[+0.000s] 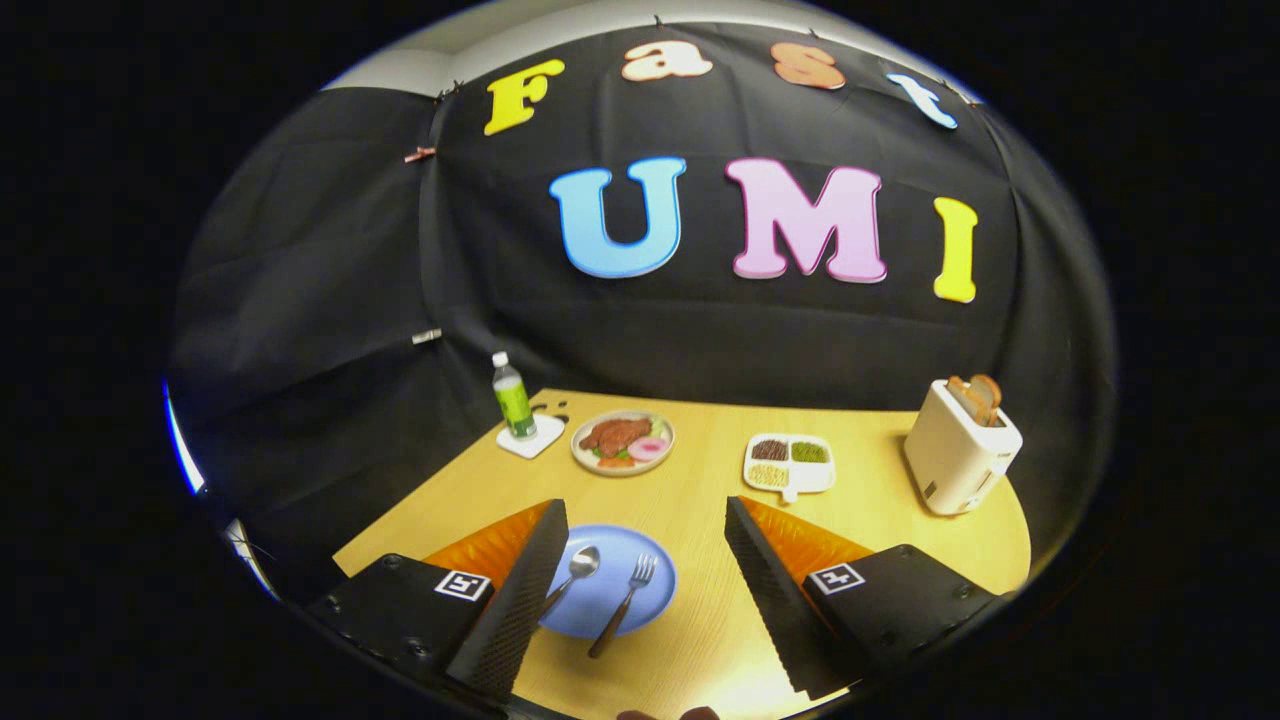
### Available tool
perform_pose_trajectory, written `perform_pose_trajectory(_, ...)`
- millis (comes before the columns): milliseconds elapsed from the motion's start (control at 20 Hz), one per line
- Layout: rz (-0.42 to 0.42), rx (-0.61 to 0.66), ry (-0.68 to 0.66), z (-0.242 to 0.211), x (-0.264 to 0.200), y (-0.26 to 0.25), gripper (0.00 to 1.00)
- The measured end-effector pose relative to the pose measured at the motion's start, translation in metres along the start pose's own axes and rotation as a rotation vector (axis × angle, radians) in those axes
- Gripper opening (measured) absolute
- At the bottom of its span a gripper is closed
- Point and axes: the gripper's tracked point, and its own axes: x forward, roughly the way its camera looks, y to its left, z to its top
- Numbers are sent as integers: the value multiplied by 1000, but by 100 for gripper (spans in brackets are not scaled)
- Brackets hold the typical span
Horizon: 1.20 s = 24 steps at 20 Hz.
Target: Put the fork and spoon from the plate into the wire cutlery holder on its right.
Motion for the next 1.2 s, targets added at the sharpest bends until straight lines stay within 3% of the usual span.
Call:
perform_pose_trajectory(600, -8, -32, 403, -149, 85, 21, 99)
perform_pose_trajectory(800, -23, -40, 502, -181, 101, 19, 94)
perform_pose_trajectory(1000, -56, -24, 569, -197, 112, 17, 74)
perform_pose_trajectory(1200, -86, -1, 650, -209, 112, 15, 43)
